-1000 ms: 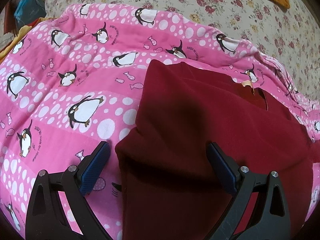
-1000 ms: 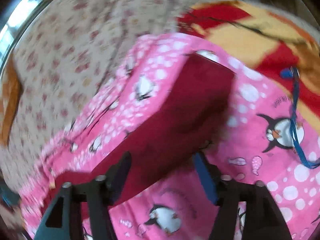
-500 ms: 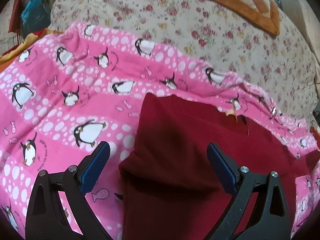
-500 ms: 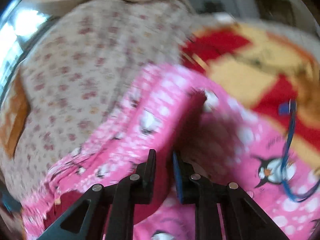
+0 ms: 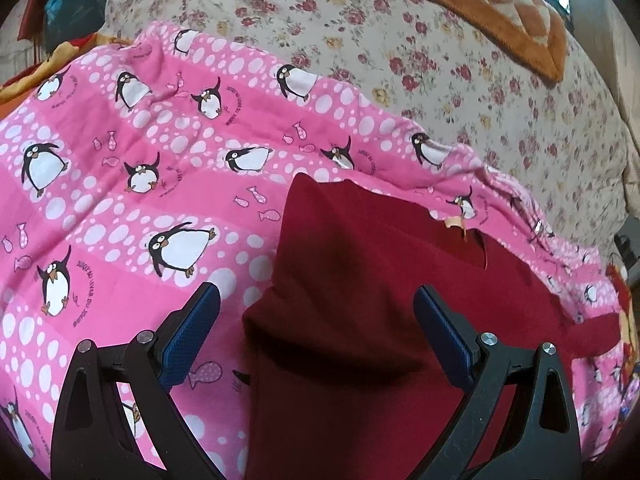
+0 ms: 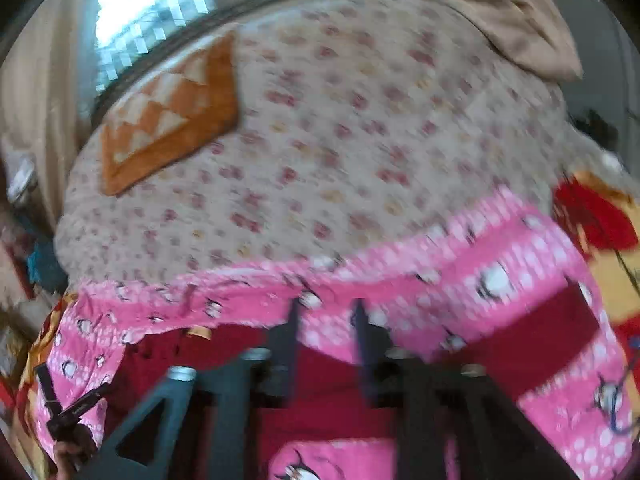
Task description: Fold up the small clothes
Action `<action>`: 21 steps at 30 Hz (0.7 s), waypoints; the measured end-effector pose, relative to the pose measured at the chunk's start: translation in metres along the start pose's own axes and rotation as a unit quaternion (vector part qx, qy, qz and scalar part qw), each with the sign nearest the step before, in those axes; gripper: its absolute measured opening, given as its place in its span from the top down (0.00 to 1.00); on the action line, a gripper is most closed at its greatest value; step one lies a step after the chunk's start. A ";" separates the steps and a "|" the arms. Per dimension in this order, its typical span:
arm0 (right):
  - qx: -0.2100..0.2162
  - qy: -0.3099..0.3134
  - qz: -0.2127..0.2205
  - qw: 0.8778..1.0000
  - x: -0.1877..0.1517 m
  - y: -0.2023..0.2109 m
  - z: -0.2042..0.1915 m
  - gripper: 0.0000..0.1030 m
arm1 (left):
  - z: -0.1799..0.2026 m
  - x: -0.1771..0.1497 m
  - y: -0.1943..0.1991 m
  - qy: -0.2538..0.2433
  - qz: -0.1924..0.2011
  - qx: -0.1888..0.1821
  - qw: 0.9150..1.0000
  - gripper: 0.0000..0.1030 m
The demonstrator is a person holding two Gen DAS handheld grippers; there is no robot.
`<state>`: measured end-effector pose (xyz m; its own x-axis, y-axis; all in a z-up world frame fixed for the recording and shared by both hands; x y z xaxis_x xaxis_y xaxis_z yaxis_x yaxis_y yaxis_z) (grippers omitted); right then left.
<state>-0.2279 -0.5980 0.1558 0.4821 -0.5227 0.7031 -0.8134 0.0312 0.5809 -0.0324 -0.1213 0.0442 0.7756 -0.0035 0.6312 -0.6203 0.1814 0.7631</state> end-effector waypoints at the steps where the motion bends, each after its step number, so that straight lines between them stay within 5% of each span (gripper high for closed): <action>1: -0.009 -0.019 0.000 1.000 -0.006 0.004 0.014 0.34 | 0.000 0.000 0.000 0.001 -0.001 0.000 1.000 0.05; 5: -0.075 -0.116 -0.009 0.990 -0.038 0.009 0.094 0.29 | 0.001 -0.002 -0.005 -0.005 -0.009 0.009 1.000 0.05; 9: -0.084 -0.225 -0.019 0.971 -0.073 0.009 0.162 0.29 | 0.005 -0.008 -0.016 -0.008 -0.026 0.013 1.000 0.05; 13: -0.100 -0.235 0.010 0.967 -0.074 -0.003 0.193 0.29 | 0.011 -0.011 -0.022 -0.023 -0.028 0.021 0.999 0.05; 14: -0.111 -0.236 0.014 0.965 -0.071 -0.006 0.199 0.36 | 0.013 -0.012 -0.022 -0.027 -0.028 0.023 0.999 0.05; 18: -0.133 -0.241 0.009 0.961 -0.058 -0.019 0.219 0.93 | 0.015 -0.012 -0.024 -0.032 -0.028 0.024 0.999 0.05; 21: -0.116 -0.221 0.023 0.968 -0.041 -0.009 0.205 0.93 | 0.011 -0.010 -0.022 -0.022 -0.025 0.020 0.999 0.05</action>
Point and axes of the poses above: each gripper's, at about its wrist camera, not at the fingertips, and y roughly against the way its jaws point, z to its right, x to its top, the point moved 2 cm from there along -y, roughly the way its jaws point, and after that the axes turned 10 degrees about x, right-handed, at the moved point
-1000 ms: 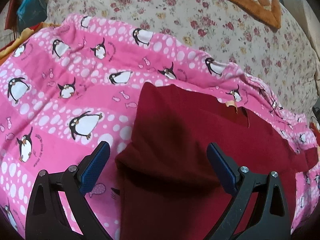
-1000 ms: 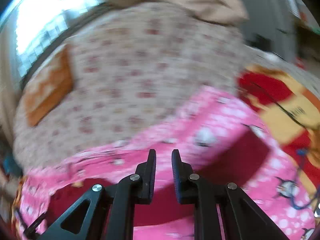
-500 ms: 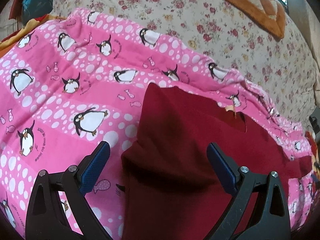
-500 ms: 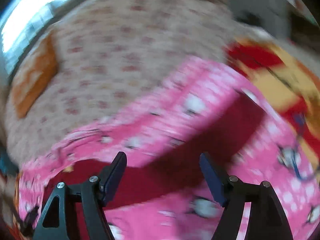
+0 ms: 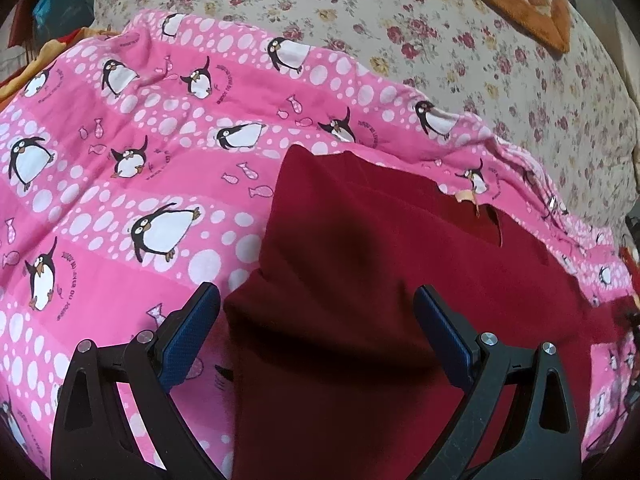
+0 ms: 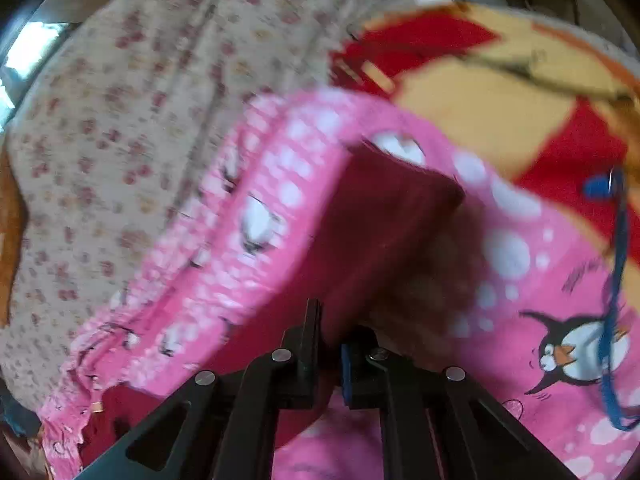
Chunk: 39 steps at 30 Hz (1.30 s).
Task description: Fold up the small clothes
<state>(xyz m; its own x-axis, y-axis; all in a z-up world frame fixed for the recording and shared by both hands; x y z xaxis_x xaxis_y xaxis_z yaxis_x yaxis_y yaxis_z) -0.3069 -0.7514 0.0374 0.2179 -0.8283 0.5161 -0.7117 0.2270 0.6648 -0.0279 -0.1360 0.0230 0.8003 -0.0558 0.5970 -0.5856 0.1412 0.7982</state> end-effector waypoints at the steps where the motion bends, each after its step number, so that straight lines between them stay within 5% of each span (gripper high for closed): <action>1: 0.012 0.012 0.006 1.000 0.003 0.007 -0.011 0.94 | -0.002 0.001 0.001 0.006 0.001 -0.001 1.000 0.05; 6: 0.083 0.122 0.004 0.989 0.005 0.046 -0.098 0.94 | -0.010 0.004 0.007 0.030 0.004 -0.010 0.999 0.05; 10: 0.176 0.199 -0.035 0.963 -0.029 0.058 -0.194 0.94 | -0.014 0.007 0.013 0.039 0.012 -0.016 0.999 0.05; 17: 0.272 0.300 -0.167 0.899 -0.181 -0.001 -0.335 0.94 | -0.018 0.008 0.017 0.041 0.017 -0.035 0.998 0.05; 22: 0.239 0.274 -0.343 0.866 -0.290 -0.087 -0.343 0.85 | -0.020 0.010 0.015 0.052 0.010 -0.062 0.997 0.05; 26: 0.244 0.285 -0.319 0.870 -0.283 -0.061 -0.320 0.55 | -0.015 0.010 0.018 0.058 0.012 -0.088 0.994 0.05; 29: 0.239 0.293 -0.256 0.890 -0.258 -0.026 -0.300 0.36 | 0.000 0.003 0.018 0.028 0.007 -0.094 0.995 0.05; 34: 0.227 0.263 -0.164 0.923 -0.220 0.002 -0.257 0.32 | 0.017 -0.007 0.021 -0.003 0.012 -0.082 0.997 0.05; 37: 0.223 0.211 -0.159 0.938 -0.199 -0.012 -0.235 0.32 | 0.029 -0.011 0.021 -0.024 0.010 -0.075 0.997 0.06; 39: 0.215 0.190 -0.156 0.945 -0.190 -0.021 -0.225 0.32 | 0.039 -0.013 0.022 -0.041 0.010 -0.078 0.996 0.18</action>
Point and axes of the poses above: each gripper's, at about its wrist camera, not at the fingertips, and y roughly against the way its jaws point, z to its right, x to its top, the point moved 2 cm from there along -y, roughly the way its jaws point, and after that the axes turned 10 degrees about x, right-handed, at the moved point
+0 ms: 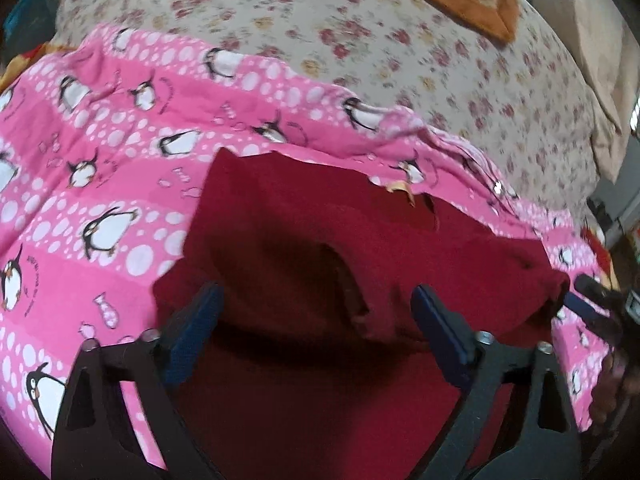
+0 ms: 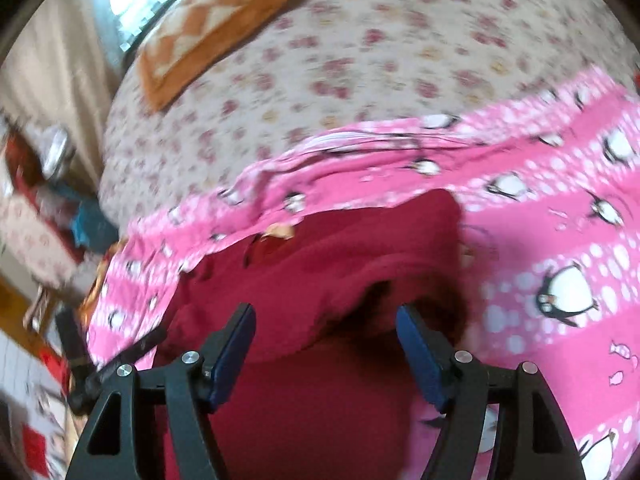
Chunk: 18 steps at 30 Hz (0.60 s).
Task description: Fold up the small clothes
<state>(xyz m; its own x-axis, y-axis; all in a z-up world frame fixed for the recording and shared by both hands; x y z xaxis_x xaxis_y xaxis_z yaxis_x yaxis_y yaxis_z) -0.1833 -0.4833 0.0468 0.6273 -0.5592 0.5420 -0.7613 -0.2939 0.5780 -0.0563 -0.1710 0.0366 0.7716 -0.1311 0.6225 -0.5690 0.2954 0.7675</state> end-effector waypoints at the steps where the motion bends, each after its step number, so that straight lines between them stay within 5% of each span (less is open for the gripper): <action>1: -0.009 -0.015 0.005 1.000 0.002 0.002 0.010 0.32 | 0.006 0.000 -0.002 -0.008 -0.006 -0.007 1.000 0.33; 4: 0.004 -0.059 0.010 0.998 0.008 0.003 0.025 0.32 | 0.024 0.000 -0.012 -0.035 -0.026 -0.012 0.999 0.40; 9: 0.002 -0.074 0.034 0.997 0.015 0.011 0.034 0.32 | 0.042 0.004 -0.018 -0.066 -0.046 0.001 0.997 0.88; 12: -0.028 -0.056 0.047 0.997 0.019 0.018 0.036 0.32 | 0.042 0.033 0.006 -0.069 -0.018 -0.014 0.997 0.92; 15: -0.081 -0.041 0.050 0.995 0.022 0.024 0.040 0.32 | 0.028 0.068 0.030 -0.061 0.031 0.009 0.998 0.92; 18: -0.096 -0.039 0.038 0.994 0.021 0.022 0.046 0.32 | 0.007 0.081 0.035 -0.046 0.036 0.026 0.998 0.92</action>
Point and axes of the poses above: each gripper's, at about its wrist camera, not at the fingertips, and y roughly against the way its jaws point, z to its right, x to its top, the point moved 2 cm from there along -y, roughly the way its jaws point, and after that the axes turned 10 degrees about x, right-handed, at the moved point
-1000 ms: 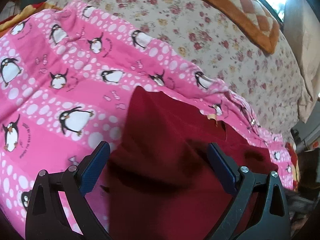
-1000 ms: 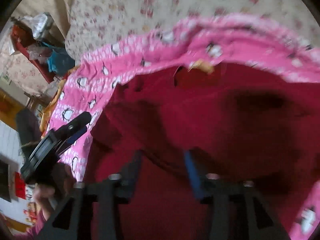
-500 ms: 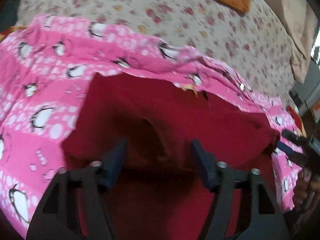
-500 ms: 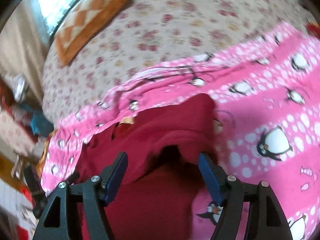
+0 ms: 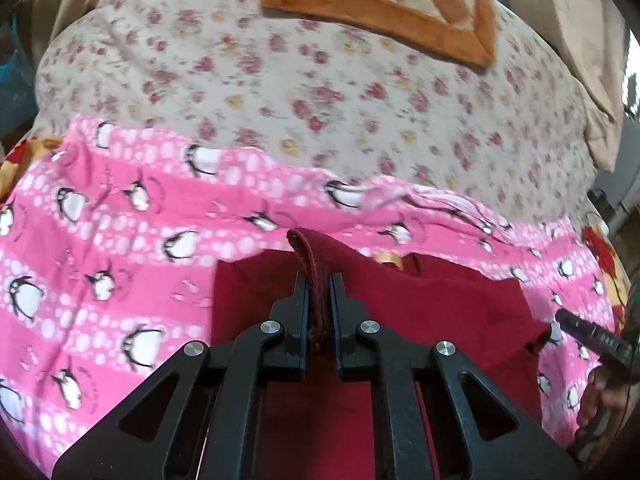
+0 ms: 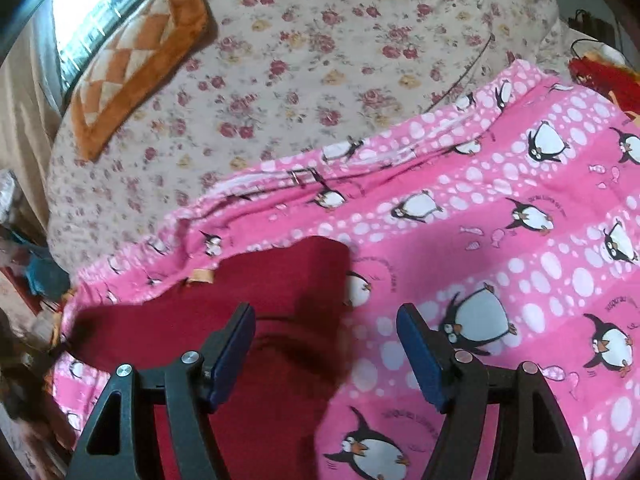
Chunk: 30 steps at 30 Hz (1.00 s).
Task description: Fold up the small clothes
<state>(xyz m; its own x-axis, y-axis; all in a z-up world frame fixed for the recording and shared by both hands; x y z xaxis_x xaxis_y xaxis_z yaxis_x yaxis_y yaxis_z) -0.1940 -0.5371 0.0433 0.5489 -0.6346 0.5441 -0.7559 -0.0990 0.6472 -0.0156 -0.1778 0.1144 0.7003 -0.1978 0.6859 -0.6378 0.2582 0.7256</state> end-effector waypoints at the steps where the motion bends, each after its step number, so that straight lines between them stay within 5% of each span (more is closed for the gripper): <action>1: -0.003 0.000 -0.004 1.000 -0.001 -0.003 0.001 0.32 | -0.004 -0.004 -0.002 0.003 -0.007 -0.001 1.000 0.92; 6: -0.008 0.047 -0.044 0.998 -0.010 -0.022 -0.014 0.32 | -0.016 -0.042 -0.035 0.007 -0.054 0.030 0.998 0.92; 11: 0.005 0.119 -0.200 0.973 -0.047 -0.037 -0.027 0.32 | -0.038 -0.063 -0.059 0.057 -0.084 0.012 0.995 0.92; 14: -0.026 0.144 -0.164 0.976 -0.041 -0.022 -0.028 0.32 | -0.039 -0.065 -0.061 0.063 -0.083 0.005 0.995 0.92; 18: 0.007 0.099 -0.077 0.992 -0.018 0.002 -0.022 0.32 | -0.036 -0.064 -0.061 0.053 -0.075 0.010 0.996 0.92; 20: -0.023 0.095 -0.053 0.994 -0.014 -0.007 -0.019 0.32 | -0.035 -0.064 -0.063 0.056 -0.077 0.010 0.995 0.92; 23: -0.100 0.132 -0.105 0.981 -0.029 -0.047 -0.014 0.32 | -0.037 -0.065 -0.065 0.055 -0.079 0.009 0.995 0.92; 26: -0.111 0.192 -0.168 0.960 -0.054 -0.051 -0.015 0.32 | -0.040 -0.065 -0.067 0.064 -0.080 0.003 0.995 0.92; 30: -0.059 0.132 -0.148 0.978 -0.037 -0.024 0.000 0.32 | -0.037 -0.064 -0.068 0.062 -0.080 0.009 0.995 0.92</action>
<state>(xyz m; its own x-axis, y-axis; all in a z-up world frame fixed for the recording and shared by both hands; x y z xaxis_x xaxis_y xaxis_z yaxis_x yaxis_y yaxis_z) -0.1960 -0.5116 0.0072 0.8221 -0.3702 0.4325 -0.5123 -0.1497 0.8456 -0.0056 -0.1478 0.0191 0.8262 -0.1166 0.5511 -0.5205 0.2163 0.8260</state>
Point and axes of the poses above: each gripper's, at about its wrist camera, not at the fingertips, and y roughly against the way its jaws point, z to its right, x to its top, the point moved 2 cm from there along -y, roughly the way its jaws point, and after that the axes turned 10 degrees about x, right-handed, at the moved point
